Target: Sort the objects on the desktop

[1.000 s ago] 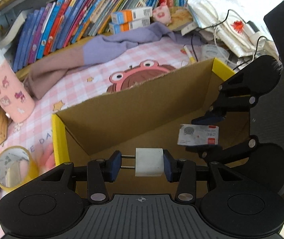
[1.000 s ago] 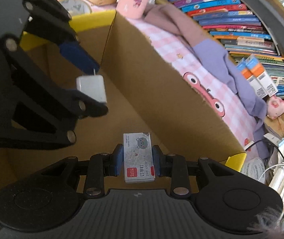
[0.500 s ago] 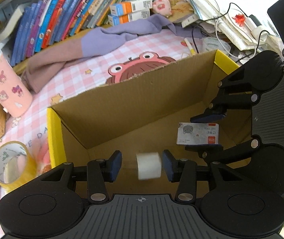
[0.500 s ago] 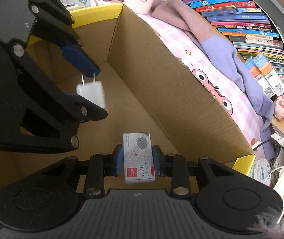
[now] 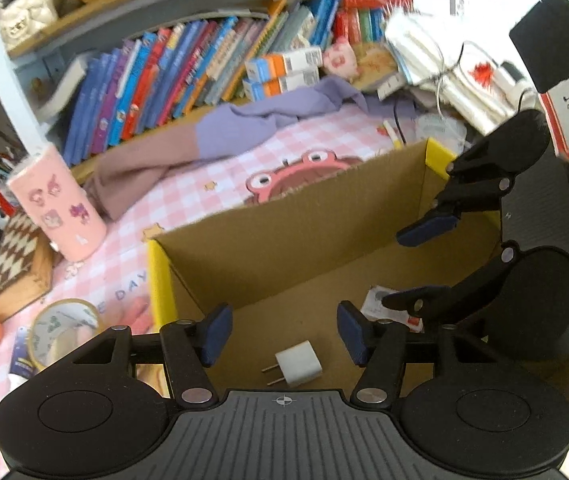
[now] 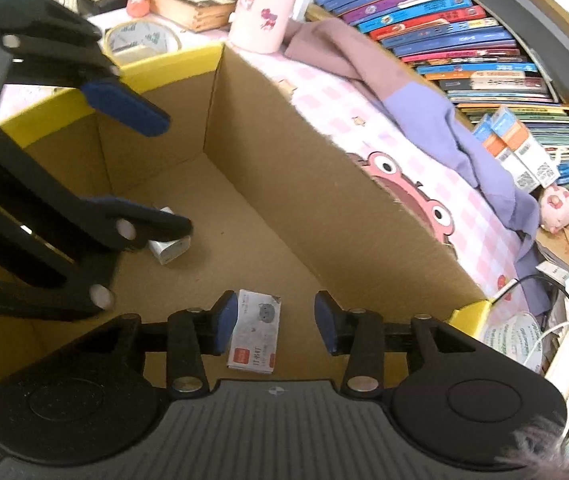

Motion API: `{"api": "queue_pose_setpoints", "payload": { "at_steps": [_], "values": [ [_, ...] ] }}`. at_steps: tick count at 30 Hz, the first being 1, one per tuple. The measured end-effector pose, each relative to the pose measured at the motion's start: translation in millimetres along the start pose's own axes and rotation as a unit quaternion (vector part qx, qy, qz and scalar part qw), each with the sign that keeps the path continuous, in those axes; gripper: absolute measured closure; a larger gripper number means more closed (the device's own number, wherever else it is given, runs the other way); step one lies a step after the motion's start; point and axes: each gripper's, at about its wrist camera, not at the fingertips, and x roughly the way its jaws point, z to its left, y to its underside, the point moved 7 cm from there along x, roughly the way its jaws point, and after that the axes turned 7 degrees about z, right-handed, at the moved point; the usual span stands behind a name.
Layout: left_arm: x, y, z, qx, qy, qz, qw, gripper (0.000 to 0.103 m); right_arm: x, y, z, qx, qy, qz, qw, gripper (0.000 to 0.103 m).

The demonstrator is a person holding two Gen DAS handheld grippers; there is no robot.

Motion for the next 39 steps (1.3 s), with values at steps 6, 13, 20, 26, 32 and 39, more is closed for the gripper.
{"api": "queue_pose_setpoints", "payload": {
  "at_steps": [6, 13, 20, 26, 32, 39],
  "values": [
    [-42, 2, 12, -0.041, -0.002, -0.053, 0.9977, 0.035, -31, 2, -9, 0.038, 0.014, -0.041, 0.998, 0.055],
    [-74, 14, 20, -0.058, 0.013, -0.082, 0.9948, 0.034, -72, 7, -8, 0.082, 0.037, -0.083, 0.992, 0.055],
    [-90, 33, 19, -0.059, 0.02, -0.096, 0.9935, 0.034, -97, 19, 3, 0.125, 0.058, -0.098, 0.986, 0.055],
    [-107, 51, 27, -0.083, 0.021, -0.118, 0.9893, 0.033, -118, 33, 18, 0.185, 0.076, -0.121, 0.972, 0.055],
    [-121, 72, 38, -0.102, 0.032, -0.128, 0.986, 0.03, -134, 44, 47, 0.249, 0.096, -0.141, 0.953, 0.055],
    [-133, 104, 47, -0.09, 0.042, -0.122, 0.9876, 0.03, -145, 53, 81, 0.318, 0.116, -0.146, 0.93, 0.055]
  ]
}}
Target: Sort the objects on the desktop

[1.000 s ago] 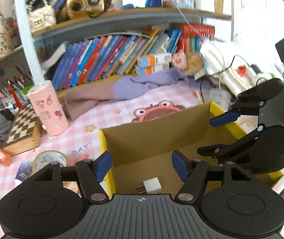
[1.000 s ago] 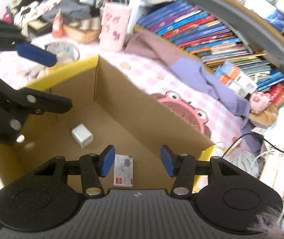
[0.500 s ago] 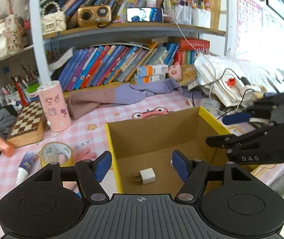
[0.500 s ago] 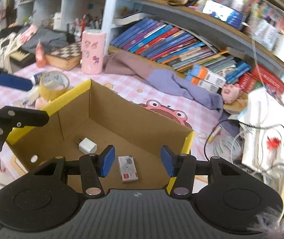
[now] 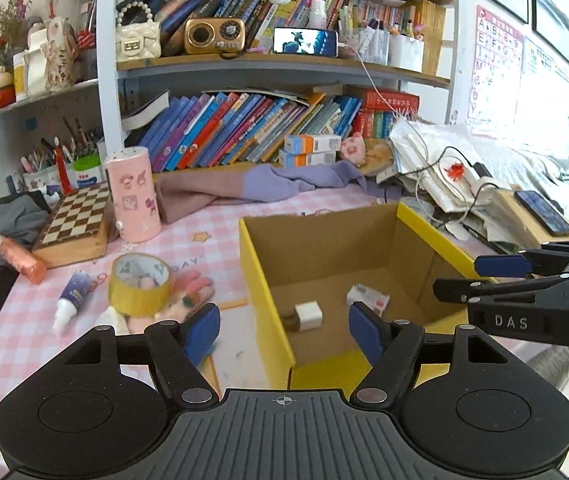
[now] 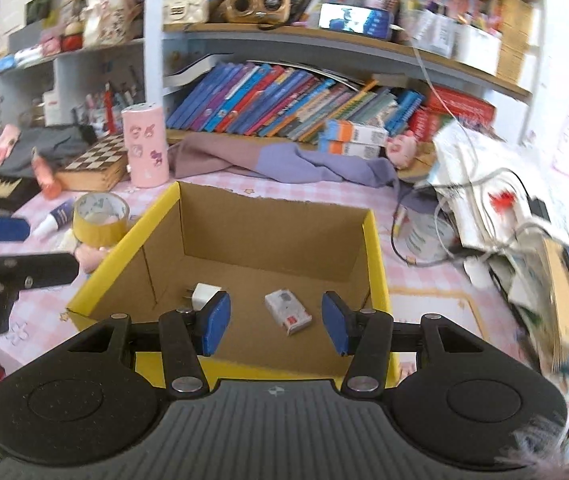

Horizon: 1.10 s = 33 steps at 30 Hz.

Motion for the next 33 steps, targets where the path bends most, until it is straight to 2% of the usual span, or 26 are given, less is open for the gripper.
{"api": "queue_pose_setpoints", "payload": {
  "at_steps": [7, 17, 25, 33],
  "values": [
    [-20, 29, 11, 0.002, 0.008, 0.012, 0.9999, 0.03, -27, 30, 22, 0.043, 0.035, -0.003, 0.998, 0.055],
    [-46, 73, 35, -0.005, -0.001, 0.023, 0.9997, 0.027, -57, 76, 61, 0.074, 0.078, -0.006, 0.994, 0.054],
    [-56, 97, 49, 0.008, -0.008, 0.042, 0.999, 0.027, -60, 102, 100, 0.068, 0.076, 0.01, 0.995, 0.052],
    [-66, 105, 66, 0.009, -0.019, 0.042, 0.9989, 0.027, -55, 103, 123, 0.066, 0.058, 0.022, 0.996, 0.051]
  ]
}}
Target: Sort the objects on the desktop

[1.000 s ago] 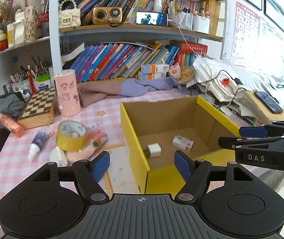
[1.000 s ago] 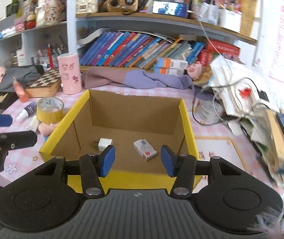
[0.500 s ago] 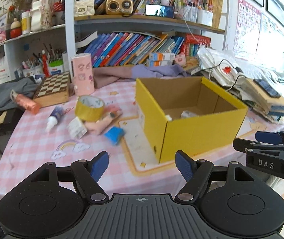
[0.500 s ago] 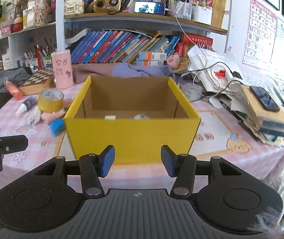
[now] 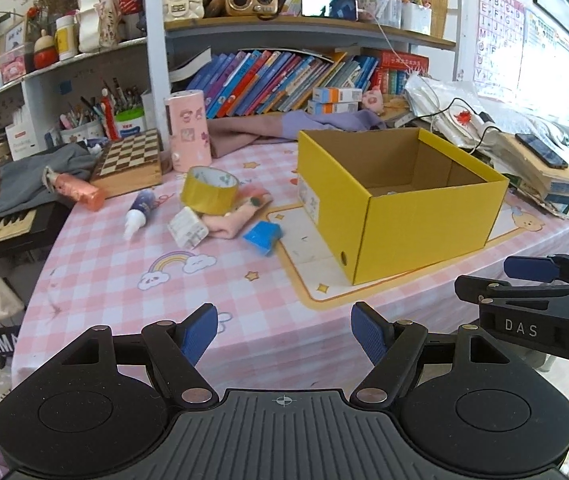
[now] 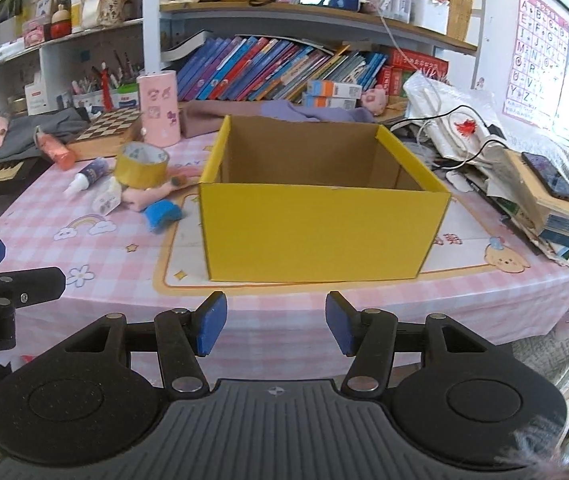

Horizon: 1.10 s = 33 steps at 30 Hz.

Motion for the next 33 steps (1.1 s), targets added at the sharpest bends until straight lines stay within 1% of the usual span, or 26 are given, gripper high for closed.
{"api": "queue_pose_setpoints", "payload": {
  "at_steps": [10, 33],
  "values": [
    [-2, 5, 15, -0.015, -0.008, 0.003, 0.9998, 0.027, 3, -1, 21, -0.021, -0.017, 0.006, 1.0, 0.05],
    [-7, 14, 24, -0.031, -0.015, 0.008, 0.9994, 0.027, 3, 7, 34, -0.042, -0.033, 0.021, 0.998, 0.05]
  ]
}}
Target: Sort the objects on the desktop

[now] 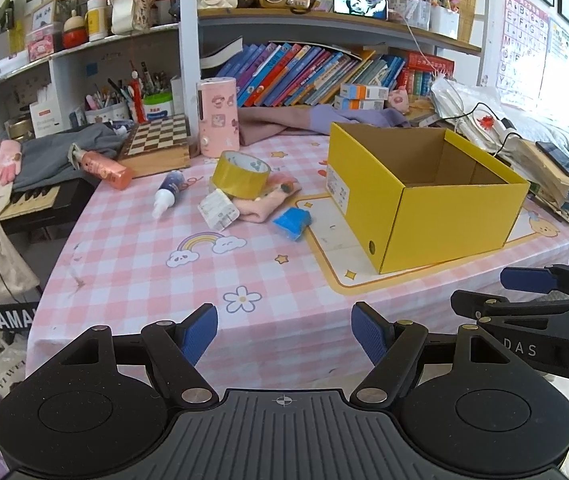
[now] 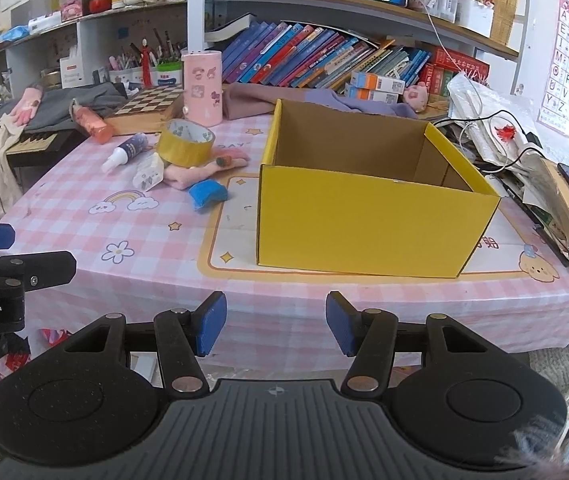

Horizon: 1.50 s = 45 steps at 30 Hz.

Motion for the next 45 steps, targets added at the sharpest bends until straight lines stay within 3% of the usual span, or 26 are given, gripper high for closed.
{"api": "queue_pose_setpoints", "payload": {
  "at_steps": [17, 45],
  "values": [
    [-2, 9, 16, -0.008, -0.013, 0.01, 0.9998, 0.027, 5, 5, 20, -0.024, -0.022, 0.016, 0.999, 0.05],
    [9, -8, 47, -0.032, -0.035, 0.006, 0.9988, 0.027, 26, -22, 60, -0.065, -0.053, 0.011, 0.996, 0.05]
  ]
}}
